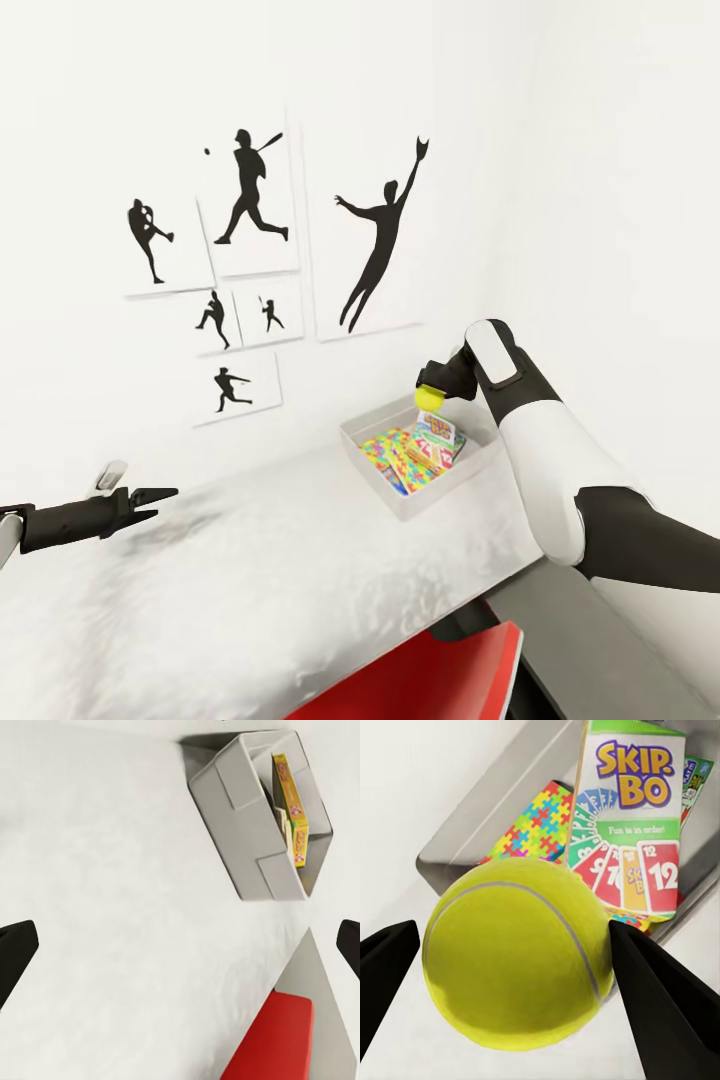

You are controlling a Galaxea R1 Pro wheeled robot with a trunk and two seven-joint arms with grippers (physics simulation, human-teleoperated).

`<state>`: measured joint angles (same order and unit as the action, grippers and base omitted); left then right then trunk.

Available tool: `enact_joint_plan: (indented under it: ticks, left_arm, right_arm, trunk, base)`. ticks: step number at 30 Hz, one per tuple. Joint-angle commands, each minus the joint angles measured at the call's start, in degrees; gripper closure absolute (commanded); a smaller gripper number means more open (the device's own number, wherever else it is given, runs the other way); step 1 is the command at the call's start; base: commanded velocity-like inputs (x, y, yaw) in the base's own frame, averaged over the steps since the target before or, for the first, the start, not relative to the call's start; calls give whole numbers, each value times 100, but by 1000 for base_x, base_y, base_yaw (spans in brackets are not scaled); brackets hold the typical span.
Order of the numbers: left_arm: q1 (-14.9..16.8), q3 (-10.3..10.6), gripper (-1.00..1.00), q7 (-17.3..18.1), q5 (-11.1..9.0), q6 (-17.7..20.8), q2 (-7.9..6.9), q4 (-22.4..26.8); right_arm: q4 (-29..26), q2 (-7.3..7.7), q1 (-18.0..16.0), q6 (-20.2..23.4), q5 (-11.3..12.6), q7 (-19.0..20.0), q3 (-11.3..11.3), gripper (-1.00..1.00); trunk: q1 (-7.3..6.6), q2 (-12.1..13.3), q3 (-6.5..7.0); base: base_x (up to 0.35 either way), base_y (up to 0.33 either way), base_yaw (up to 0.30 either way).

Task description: Put all the toys in the child's room - the three board games (two on the bed and one on the table), the two jigsaw puzzles on the table, and the tennis ball on the table - inside the toy box on the table in the child's room.

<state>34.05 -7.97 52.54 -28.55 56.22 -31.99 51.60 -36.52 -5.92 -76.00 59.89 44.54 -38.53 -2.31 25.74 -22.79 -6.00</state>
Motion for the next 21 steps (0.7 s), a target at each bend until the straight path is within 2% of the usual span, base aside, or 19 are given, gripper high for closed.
enact_joint_plan:
  ticks: [1, 21]
  left_arm:
    - [6, -5, -100, 21, 9, 21, -1, 0]
    - [6, -3, -100, 28, 16, 21, -1, 0]
  right_arm:
    - [-5, -6, -4, 11, 46, -54, -24, 100]
    - [-5, 2, -2, 11, 29, -66, 8, 100]
  trunk:
    - [5, -13, -13]
    - [5, -13, -13]
  base:
    - [101, -3, 0]
    - [53, 0, 0]
